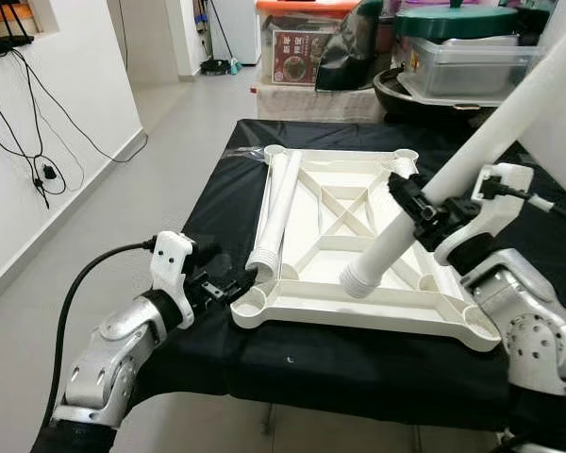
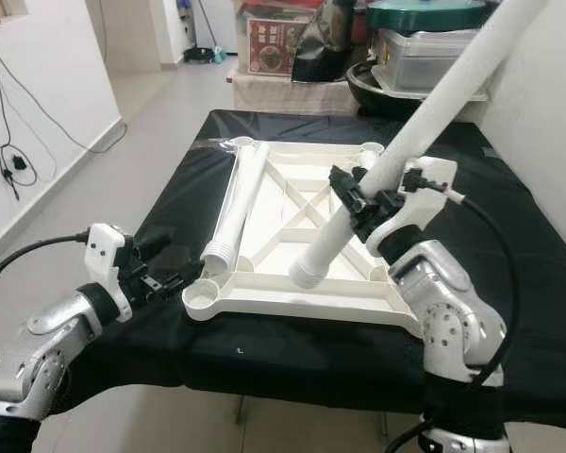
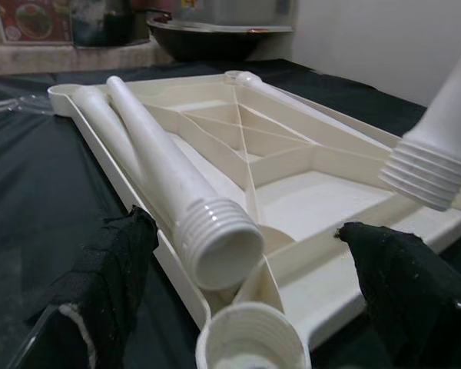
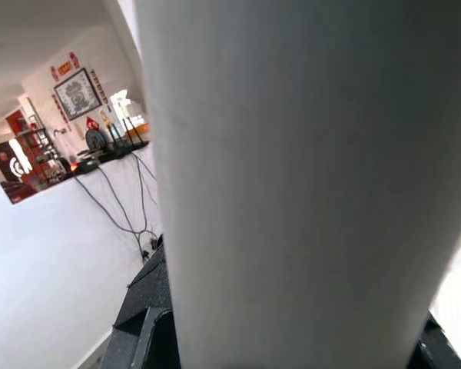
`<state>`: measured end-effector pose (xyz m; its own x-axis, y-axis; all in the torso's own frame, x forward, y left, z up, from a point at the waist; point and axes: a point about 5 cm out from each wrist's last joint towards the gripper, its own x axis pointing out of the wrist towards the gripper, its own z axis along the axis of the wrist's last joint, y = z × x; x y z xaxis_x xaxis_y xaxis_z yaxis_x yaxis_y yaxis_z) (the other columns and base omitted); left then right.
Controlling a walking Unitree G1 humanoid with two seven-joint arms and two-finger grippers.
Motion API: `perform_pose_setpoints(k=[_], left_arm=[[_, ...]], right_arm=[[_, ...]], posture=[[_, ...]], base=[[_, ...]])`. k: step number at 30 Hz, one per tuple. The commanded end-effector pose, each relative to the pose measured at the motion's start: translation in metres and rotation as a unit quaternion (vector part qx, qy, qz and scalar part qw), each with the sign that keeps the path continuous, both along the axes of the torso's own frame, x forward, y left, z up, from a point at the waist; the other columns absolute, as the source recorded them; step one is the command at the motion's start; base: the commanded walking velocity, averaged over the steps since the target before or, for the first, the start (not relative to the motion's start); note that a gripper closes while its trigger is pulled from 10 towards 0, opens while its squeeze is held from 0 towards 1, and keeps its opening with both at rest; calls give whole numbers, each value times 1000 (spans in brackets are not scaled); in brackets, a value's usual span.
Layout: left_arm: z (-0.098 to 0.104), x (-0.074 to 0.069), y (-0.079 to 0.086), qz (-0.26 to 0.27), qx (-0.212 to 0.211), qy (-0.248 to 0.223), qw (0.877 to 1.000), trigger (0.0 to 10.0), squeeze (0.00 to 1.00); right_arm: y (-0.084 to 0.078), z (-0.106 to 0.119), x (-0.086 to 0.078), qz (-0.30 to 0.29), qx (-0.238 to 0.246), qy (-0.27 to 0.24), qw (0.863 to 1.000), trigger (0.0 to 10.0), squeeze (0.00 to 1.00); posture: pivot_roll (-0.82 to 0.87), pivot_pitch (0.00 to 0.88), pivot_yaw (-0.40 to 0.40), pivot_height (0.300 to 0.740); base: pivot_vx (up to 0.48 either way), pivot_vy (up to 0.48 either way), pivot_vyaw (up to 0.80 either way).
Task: Building children table
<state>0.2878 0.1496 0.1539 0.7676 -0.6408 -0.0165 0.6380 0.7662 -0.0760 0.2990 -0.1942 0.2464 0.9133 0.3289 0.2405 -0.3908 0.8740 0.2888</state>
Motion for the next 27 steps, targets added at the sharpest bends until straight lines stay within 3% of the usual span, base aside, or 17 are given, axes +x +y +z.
perform_pose_setpoints(k=[1,8,17,21,27], left_arm=[[-4,-3,-6,-11,-4,6,1000,10000,0],[-6,-2,-11,-8,-10,12,1000,10000,0],[-5,-1,-10,-2,-16,12,1000,10000,0],[-5,0,-9,9,-29,14,999,10000,0],[-7,1,-3,20,-31,18,999,10000,0]], right_arm=[[7,2,-3,5,-4,-11,1000,0,0],[12,2,-8,9,-20,-21,1000,0,0],[4,11,-8,6,-49,-38,998,0,0],[-1,13,-8,4,-71,-41,997,0,0],[-12,12,-3,1,-146,-40,988,0,0]], posture=[[40,0,-19,740],[37,0,-15,740],[35,0,-19,740],[35,0,-20,740],[39,0,-23,740]], base=[[0,-469,0],[0,-469,0],[0,-462,0],[0,0,0],[0,0,0]])
